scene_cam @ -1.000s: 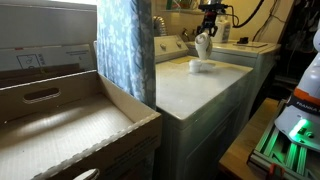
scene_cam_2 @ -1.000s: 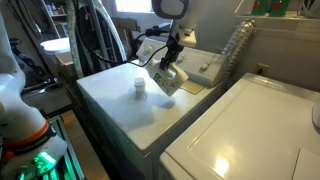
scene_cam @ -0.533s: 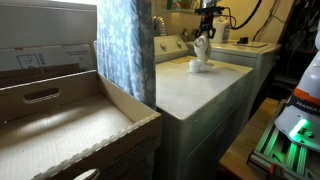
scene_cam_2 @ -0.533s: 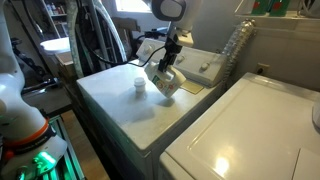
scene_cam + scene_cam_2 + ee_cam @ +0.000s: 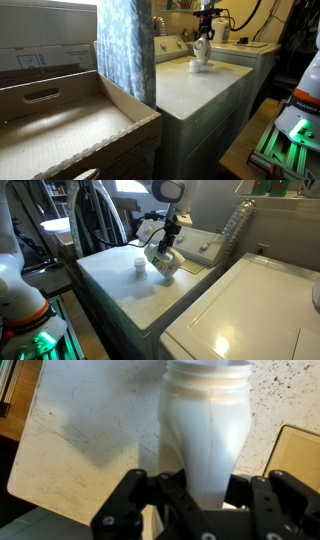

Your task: Pour some of contents of the container into the cap

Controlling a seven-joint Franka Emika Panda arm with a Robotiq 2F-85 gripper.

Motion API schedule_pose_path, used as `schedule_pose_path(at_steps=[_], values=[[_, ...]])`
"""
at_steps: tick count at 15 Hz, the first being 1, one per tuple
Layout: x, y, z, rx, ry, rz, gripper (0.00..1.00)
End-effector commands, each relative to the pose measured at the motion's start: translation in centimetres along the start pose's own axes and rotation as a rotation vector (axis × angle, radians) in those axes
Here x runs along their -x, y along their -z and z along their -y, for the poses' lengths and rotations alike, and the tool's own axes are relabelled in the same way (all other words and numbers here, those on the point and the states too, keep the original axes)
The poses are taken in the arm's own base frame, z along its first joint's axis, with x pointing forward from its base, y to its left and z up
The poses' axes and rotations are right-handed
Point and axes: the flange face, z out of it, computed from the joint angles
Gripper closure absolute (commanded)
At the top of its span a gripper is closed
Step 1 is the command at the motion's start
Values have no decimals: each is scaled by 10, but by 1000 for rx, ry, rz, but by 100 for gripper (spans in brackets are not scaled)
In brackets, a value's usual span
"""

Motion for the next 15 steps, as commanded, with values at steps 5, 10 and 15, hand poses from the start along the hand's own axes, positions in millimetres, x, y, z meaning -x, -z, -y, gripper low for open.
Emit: schedule_pose_path(at_steps=[5,10,15], values=[[22,4,9,107,29,-124,100],[33,1,17,143,21,-162,100],[44,0,23,181,23,-205,100]])
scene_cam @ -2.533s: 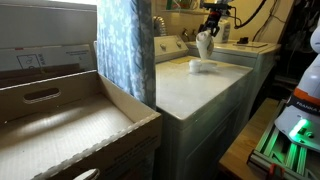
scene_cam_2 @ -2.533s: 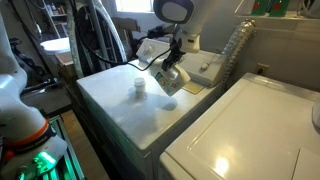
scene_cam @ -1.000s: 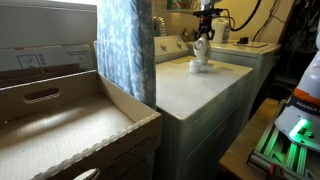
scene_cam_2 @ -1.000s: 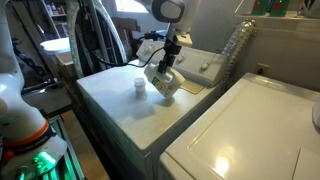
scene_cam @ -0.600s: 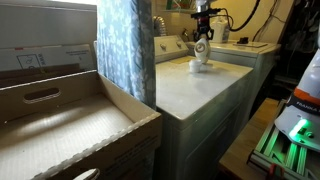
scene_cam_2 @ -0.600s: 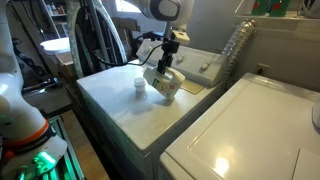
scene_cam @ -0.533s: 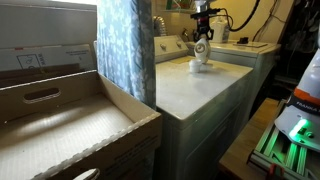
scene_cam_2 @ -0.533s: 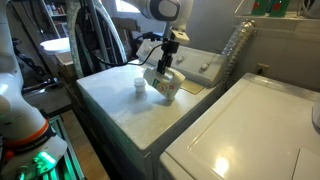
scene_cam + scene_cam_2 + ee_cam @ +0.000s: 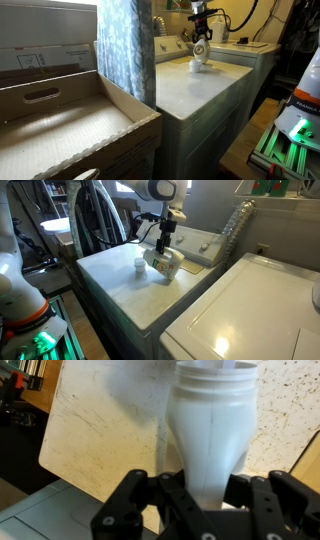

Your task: Pour some of contents of the container into the cap

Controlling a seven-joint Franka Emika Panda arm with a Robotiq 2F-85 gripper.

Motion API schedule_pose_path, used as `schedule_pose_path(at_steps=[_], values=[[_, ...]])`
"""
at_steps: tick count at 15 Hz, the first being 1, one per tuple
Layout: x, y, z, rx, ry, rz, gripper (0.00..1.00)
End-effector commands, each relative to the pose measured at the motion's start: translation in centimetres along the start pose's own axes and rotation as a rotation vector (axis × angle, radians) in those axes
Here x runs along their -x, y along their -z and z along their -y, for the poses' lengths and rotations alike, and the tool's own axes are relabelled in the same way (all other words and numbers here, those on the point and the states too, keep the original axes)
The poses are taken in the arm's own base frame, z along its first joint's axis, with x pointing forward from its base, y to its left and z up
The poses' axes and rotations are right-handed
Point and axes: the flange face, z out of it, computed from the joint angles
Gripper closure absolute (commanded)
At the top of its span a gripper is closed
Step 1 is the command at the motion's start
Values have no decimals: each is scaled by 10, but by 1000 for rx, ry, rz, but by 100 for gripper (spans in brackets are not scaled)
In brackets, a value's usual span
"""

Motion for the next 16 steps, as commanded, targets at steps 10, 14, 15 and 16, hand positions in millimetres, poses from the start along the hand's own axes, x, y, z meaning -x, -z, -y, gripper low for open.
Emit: schedule_pose_path(at_steps=[10,14,15,16], values=[[20,10,2,50,13,-82,100],[21,10,3,53,19,-86,100],[22,10,3,54,20,-87,100],[22,10,3,55,21,-87,100]])
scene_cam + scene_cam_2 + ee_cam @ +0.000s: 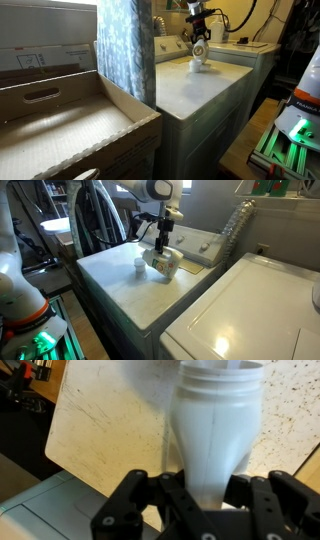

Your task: Pour some of contents of the container into the cap

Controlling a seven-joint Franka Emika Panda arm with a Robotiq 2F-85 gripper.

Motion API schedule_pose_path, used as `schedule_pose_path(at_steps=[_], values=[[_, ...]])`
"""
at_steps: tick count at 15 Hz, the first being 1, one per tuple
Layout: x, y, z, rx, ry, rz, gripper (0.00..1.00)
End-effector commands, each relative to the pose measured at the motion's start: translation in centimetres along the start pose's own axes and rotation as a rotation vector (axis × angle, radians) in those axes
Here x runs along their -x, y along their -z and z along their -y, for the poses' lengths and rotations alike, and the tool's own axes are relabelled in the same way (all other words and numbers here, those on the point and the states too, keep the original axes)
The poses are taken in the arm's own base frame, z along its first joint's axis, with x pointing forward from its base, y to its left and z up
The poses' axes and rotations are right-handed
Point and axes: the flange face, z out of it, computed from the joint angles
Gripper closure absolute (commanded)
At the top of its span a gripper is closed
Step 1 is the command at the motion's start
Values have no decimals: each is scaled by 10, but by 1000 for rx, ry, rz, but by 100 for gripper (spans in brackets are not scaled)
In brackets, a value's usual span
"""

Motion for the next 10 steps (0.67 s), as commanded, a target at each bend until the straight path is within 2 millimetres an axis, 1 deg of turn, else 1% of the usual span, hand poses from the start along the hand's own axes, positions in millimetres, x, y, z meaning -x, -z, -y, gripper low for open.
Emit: schedule_pose_path(at_steps=[1,10], values=[[6,12,-10,6,-4,-32,100],[12,11,-7,19,10,-45,100]])
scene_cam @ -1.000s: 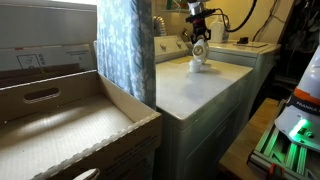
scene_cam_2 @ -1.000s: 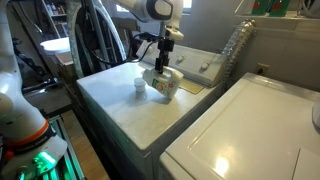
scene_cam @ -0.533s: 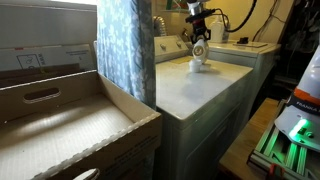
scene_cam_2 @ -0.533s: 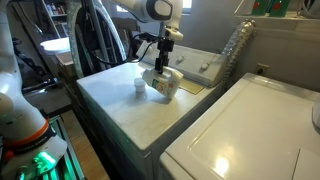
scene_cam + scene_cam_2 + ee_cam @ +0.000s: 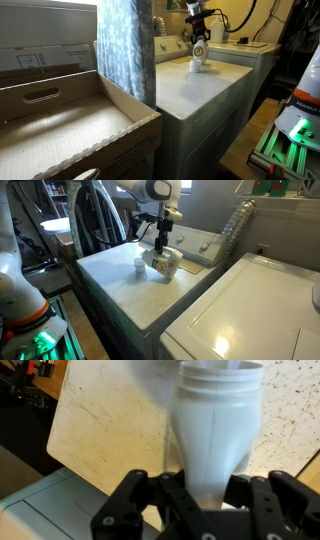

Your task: Pour some of contents of the container into the cap

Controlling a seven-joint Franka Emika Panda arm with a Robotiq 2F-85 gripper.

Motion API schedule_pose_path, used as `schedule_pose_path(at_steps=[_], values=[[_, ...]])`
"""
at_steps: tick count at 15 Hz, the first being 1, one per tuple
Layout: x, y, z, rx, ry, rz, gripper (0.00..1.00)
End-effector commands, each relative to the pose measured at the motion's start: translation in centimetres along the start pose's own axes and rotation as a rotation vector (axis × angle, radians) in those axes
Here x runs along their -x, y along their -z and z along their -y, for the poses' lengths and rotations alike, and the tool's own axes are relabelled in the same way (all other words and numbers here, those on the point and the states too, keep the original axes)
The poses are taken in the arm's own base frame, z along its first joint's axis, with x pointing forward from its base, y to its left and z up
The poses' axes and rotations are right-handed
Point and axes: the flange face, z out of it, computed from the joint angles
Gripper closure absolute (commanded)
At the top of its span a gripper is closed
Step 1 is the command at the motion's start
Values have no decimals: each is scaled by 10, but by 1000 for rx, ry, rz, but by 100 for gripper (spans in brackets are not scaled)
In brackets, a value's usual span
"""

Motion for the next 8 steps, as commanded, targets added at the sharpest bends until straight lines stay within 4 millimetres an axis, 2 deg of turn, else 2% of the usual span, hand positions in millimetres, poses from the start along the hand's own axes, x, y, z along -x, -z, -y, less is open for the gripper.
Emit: schedule_pose_path(at_steps=[1,8], values=[[7,12,-10,3,-5,-28,100],[9,12,-9,3,2,-20,100]])
